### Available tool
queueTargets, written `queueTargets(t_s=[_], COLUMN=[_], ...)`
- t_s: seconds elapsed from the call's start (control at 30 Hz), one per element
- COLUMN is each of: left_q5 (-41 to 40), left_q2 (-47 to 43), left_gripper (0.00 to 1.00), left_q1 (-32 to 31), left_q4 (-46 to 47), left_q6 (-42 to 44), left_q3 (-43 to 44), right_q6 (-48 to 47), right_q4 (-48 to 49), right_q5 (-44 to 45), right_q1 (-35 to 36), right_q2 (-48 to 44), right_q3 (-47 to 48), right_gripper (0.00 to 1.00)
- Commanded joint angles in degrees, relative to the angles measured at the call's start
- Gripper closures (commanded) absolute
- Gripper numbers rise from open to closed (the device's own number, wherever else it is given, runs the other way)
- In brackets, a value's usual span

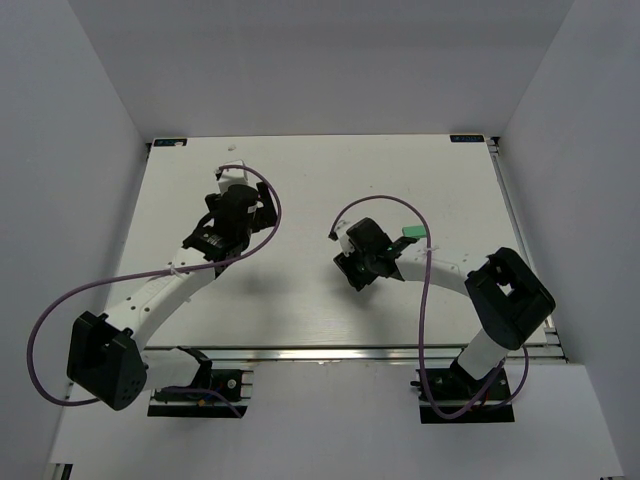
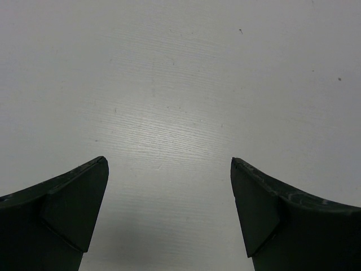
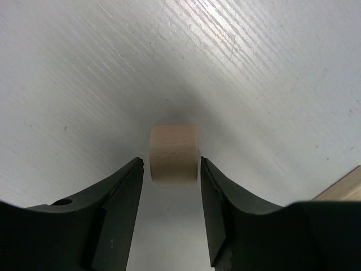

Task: Build the wood block tower

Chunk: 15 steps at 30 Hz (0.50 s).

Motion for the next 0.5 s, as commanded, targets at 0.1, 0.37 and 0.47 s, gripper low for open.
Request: queueTargets(t_s=[0.1,0.37,0.47], left_q5=[-0.29,0.23,0.15], left_q2=[-1.81,-1.46,-1.28], left_gripper=[0.02,0.02,0.02], left_q1=[0.34,0.34,0.34], left_q4=[0.91,1.17,1.09], left_q6=[0.79,0.88,0.97], left_q3=[-0.18,-0.36,-0.18], right_q6=[-1.30,-2.97,-1.75], right_q4=[2.11,1.94,1.24], right_q5=[-0.21,-0.92,-0.49], right_q1=[0.24,0.24,0.24], right_q2=[-0.60,-0.59,-0.33], right_q3=[-0.79,0.09,0.96], right_gripper=[0.59,0.60,0.63])
